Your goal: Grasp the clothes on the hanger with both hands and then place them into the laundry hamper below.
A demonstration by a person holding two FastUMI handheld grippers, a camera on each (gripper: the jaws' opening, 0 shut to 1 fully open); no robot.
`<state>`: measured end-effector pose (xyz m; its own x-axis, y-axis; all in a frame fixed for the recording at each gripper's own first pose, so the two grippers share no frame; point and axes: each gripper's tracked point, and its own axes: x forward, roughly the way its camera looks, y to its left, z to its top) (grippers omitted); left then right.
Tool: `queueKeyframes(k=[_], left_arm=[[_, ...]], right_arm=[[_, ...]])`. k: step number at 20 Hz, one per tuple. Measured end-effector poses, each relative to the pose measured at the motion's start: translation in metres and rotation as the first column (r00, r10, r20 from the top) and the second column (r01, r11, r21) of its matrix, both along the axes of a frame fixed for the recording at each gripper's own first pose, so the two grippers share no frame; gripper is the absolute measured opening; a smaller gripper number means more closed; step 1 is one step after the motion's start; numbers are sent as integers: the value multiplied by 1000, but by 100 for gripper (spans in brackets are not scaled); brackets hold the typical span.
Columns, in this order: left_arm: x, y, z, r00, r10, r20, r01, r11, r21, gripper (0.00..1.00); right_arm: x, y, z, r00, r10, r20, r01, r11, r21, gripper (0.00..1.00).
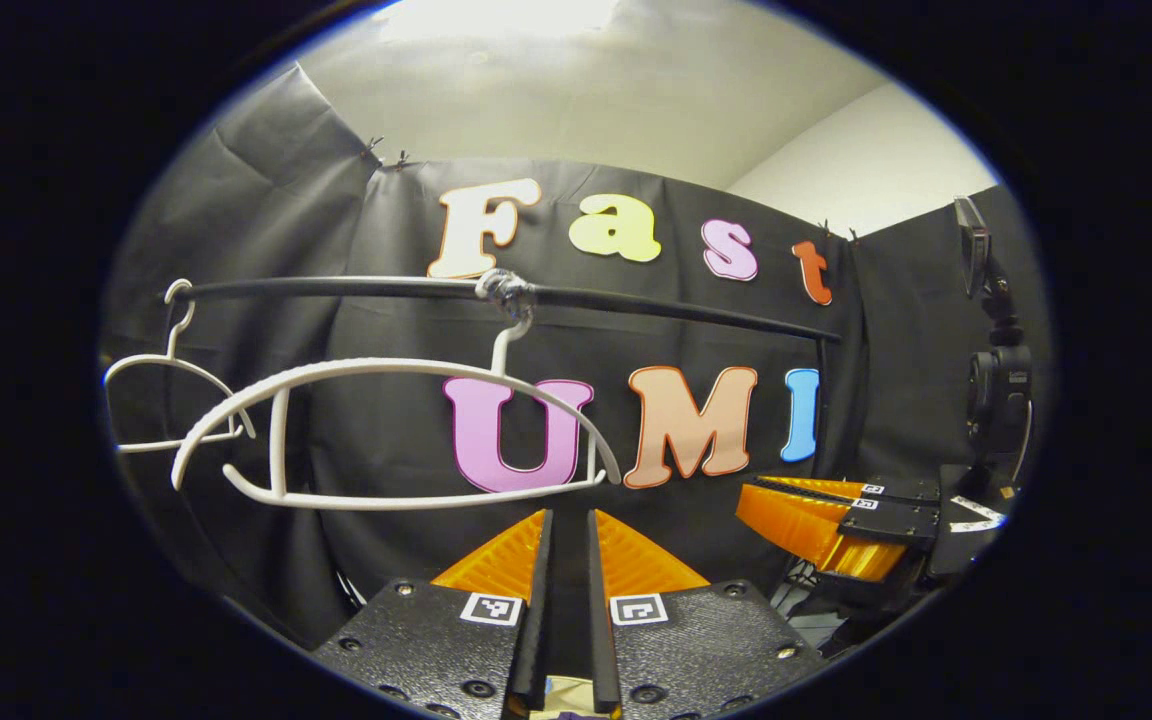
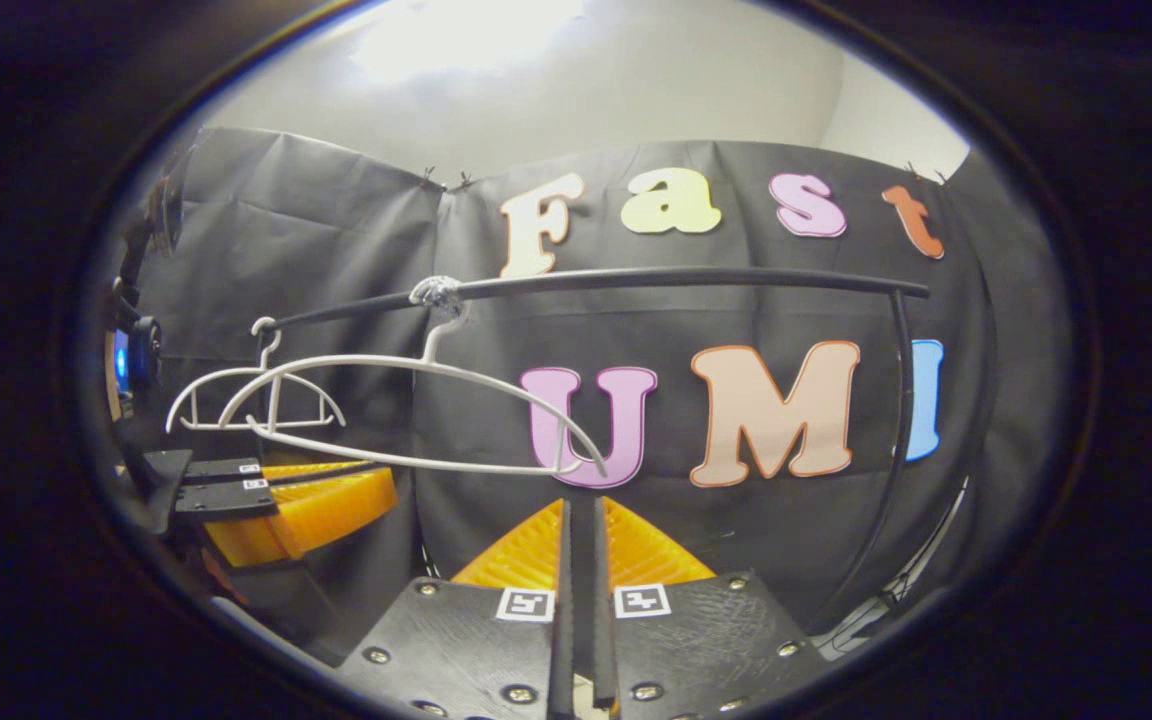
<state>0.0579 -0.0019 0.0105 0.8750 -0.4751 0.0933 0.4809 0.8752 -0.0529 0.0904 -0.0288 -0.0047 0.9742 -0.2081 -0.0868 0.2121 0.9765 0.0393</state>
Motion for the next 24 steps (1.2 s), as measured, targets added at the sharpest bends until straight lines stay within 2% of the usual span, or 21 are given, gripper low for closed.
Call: queueKeyframes(k=[3, 4, 5, 6, 9, 10, 11, 13, 14, 15, 16, 17, 18, 22, 23, 24], left_arm=[[-1, 19, -1, 999, 30, 36, -30, 1000, 3, 10], [-5, 25, 3, 999, 32, 43, -32, 999, 2, 26], [-7, 29, 4, 999, 33, 42, -32, 999, -1, 29], [-7, 25, 4, 999, 35, 39, -35, 999, -6, 31], [-5, 19, 2, 999, 34, 36, -33, 999, -29, 55], [-5, 23, 4, 998, 44, 42, -43, 999, -29, 64], [-5, 23, 7, 998, 48, 50, -47, 998, -30, 72], [-9, 23, 9, 997, 52, 60, -50, 998, -35, 75], [-9, 24, 9, 997, 54, 62, -52, 998, -35, 84], [-9, 25, 9, 996, 62, 65, -60, 998, -34, 88], [-6, 24, 10, 996, 67, 66, -65, 997, -32, 96], [-6, 24, 10, 995, 70, 70, -68, 997, -33, 92], [-6, 24, 11, 995, 71, 72, -69, 997, -32, 95], [-5, 24, 11, 994, 73, 75, -71, 997, -36, 95], [-5, 24, 10, 994, 76, 75, -73, 997, -38, 92], [-4, 24, 10, 994, 77, 74, -74, 996, -38, 95]], right_arm=[[-5, -4, 10, 1000, -21, 19, 21, 1000, -8, 7], [-6, -6, 13, 999, -29, 26, 29, 999, -17, 7], [-8, -7, 15, 999, -36, 36, 37, 999, -23, 7], [-8, -6, 18, 998, -41, 45, 42, 999, -27, 12], [-11, -6, 26, 997, -49, 64, 52, 998, -36, 25], [-12, -6, 28, 996, -50, 70, 53, 998, -40, 35], [-14, -6, 29, 996, -48, 76, 52, 998, -45, 35], [-14, -4, 30, 996, -44, 78, 47, 998, -44, 57], [-15, -6, 31, 996, -48, 79, 51, 998, -43, 68], [-13, -7, 32, 995, -46, 84, 49, 998, -44, 78], [-13, -9, 32, 995, -53, 85, 57, 997, -49, 87], [-16, -8, 34, 994, -53, 92, 58, 997, -53, 96], [-16, -10, 37, 993, -59, 99, 64, 996, -57, 96], [-18, -13, 40, 991, -72, 110, 79, 995, -64, 98], [-18, -15, 41, 991, -75, 113, 83, 994, -68, 98], [-18, -15, 37, 990, -78, 114, 87, 994, -72, 98]])
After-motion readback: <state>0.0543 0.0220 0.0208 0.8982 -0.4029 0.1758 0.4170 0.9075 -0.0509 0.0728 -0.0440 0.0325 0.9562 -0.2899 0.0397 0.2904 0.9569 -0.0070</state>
